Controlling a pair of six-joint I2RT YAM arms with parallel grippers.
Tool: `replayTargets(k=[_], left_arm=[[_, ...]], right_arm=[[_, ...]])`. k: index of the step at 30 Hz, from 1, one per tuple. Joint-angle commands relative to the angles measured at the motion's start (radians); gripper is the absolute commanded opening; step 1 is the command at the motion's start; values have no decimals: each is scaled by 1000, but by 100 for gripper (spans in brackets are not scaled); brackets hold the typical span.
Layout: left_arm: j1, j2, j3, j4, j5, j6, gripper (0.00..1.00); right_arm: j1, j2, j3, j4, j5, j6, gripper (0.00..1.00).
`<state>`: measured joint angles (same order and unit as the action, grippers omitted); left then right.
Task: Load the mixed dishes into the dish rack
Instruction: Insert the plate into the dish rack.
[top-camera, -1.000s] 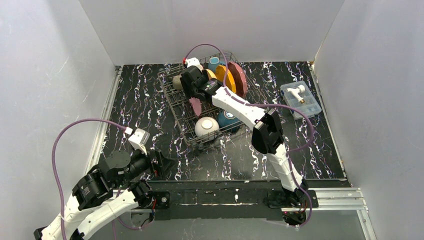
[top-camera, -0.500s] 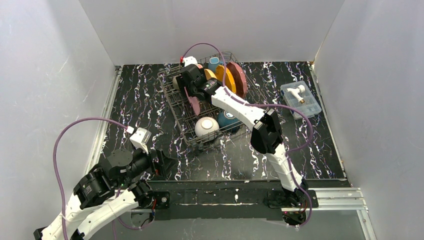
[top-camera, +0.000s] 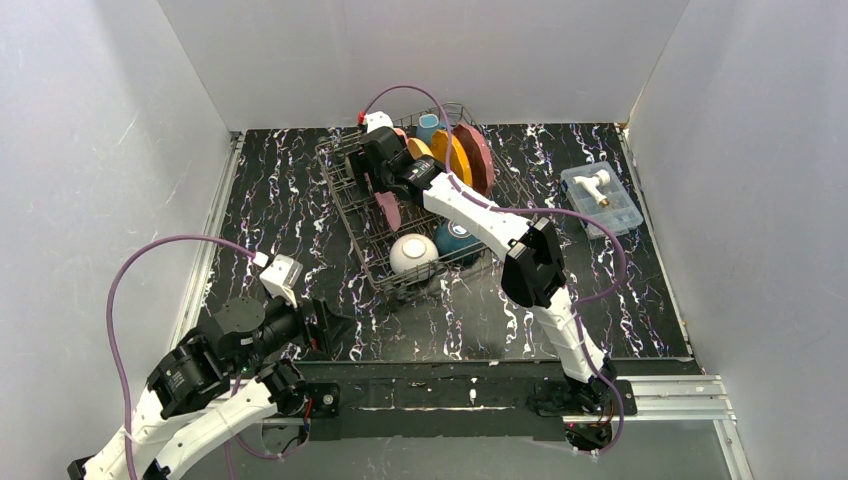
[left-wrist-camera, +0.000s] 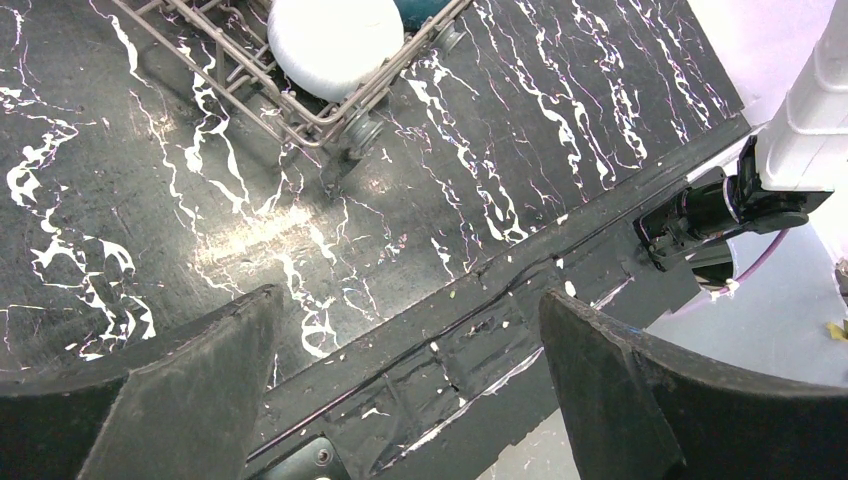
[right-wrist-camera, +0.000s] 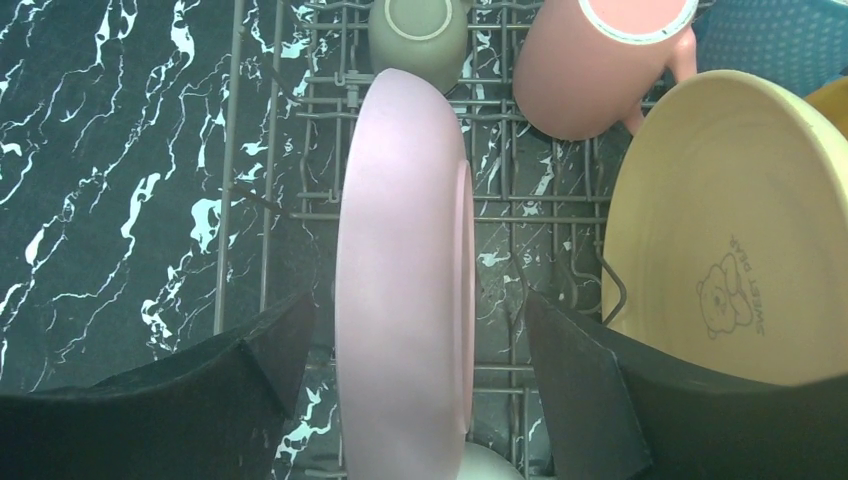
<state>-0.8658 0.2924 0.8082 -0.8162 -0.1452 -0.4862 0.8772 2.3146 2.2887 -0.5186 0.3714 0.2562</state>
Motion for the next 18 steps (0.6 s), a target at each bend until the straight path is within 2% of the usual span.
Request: replayTargets(k=[1, 18], left_arm=[[5, 12, -6, 3, 4, 15, 98], [6, 22, -6, 2, 1, 15, 98]], right_arm=[[-4, -22, 23, 55, -14, 6, 86], [-4, -150, -91, 87, -50, 11, 90]])
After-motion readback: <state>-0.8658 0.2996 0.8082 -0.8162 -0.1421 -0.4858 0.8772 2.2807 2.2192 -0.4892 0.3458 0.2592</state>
